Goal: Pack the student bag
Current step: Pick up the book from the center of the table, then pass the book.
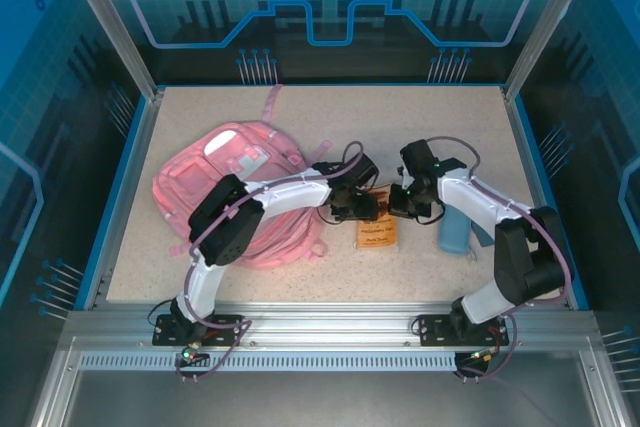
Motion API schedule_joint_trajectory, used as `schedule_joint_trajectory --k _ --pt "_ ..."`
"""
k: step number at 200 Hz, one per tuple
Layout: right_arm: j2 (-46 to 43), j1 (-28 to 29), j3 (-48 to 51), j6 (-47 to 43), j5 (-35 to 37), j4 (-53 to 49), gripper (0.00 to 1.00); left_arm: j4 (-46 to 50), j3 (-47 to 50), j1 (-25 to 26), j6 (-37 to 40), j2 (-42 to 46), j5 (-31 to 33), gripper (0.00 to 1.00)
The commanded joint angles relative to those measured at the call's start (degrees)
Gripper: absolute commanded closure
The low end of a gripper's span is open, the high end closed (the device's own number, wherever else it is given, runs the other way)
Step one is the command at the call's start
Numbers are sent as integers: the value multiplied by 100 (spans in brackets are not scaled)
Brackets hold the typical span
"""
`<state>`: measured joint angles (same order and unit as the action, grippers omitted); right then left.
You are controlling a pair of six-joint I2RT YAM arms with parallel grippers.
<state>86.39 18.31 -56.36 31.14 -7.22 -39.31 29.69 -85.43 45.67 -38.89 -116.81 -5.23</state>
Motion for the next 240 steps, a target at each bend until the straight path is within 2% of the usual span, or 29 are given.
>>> schedule_joint_trajectory --k 1,26,52,75,110,133,151,163,181,205,219,240 --pt "-458 -221 -137 -278 -710 113 100 -217 307 -406 137 1090 -561 30" --pt "-751 -435 -225 -368 -1707 301 100 -482 829 -821 165 1945 -959 13" --pt "-971 -589 -386 -293 -2693 537 100 -957 1515 -1272 -14 2718 -1505 3" --pt "-1067 -643 -570 -188 -3509 779 100 -1395 1966 -1578 -225 3142 -2181 1" --pt "-1074 -653 -718 226 -4440 1387 100 -1892 2273 -1764 -482 3487 -2678 1" --pt "-1069 -651 -736 492 -4843 1765 100 -2241 2352 -1845 -778 3469 -2911 1" --pt "-1055 -653 -741 584 -5028 1916 100 -2966 2539 -1876 -1205 3405 -3238 2" --pt "-1021 -652 -749 611 -5145 1949 100 -3277 2588 -1874 -1392 3361 -3390 6" --pt "-970 -653 -764 646 -5244 1944 100 -3452 2610 -1875 -1432 3380 -3433 17" --pt "-978 -661 -763 657 -5193 1910 95 -3508 2649 -1912 -1447 3494 -3367 45" --pt "-1023 -691 -739 688 -5009 1818 79 -3637 2717 -1960 -1540 3604 -3302 60" --pt "-1220 -782 -491 1120 -4437 1945 48 -3791 2807 -2017 -1678 3835 -3055 68"
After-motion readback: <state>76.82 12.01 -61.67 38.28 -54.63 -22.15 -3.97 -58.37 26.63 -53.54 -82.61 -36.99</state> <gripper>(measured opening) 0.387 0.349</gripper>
